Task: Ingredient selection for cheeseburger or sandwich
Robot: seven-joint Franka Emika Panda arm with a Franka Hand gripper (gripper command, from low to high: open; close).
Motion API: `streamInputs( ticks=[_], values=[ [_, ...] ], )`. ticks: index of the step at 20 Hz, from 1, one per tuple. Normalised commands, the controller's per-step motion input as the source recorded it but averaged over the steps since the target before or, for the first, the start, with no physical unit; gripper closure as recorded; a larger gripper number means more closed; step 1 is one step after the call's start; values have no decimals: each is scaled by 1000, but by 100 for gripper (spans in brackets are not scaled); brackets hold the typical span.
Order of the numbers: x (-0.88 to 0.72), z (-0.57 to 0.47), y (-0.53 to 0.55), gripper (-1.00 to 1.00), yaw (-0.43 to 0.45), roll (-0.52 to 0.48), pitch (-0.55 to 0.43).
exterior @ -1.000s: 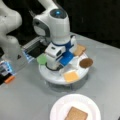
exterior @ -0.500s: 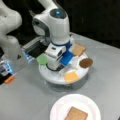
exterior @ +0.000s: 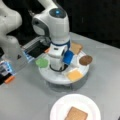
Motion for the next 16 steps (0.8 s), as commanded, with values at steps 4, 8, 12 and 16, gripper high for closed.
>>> streamInputs(
  ticks=[4,8,12,16],
  values=[
    [-70,-58,-132,-100,663,58,70],
    [26,-98,-153,-100,685,-6,12],
    [143,-114,-170,-100,682,-7,16],
    [173,-111,-194,-100,515,-26,48]
  ],
)
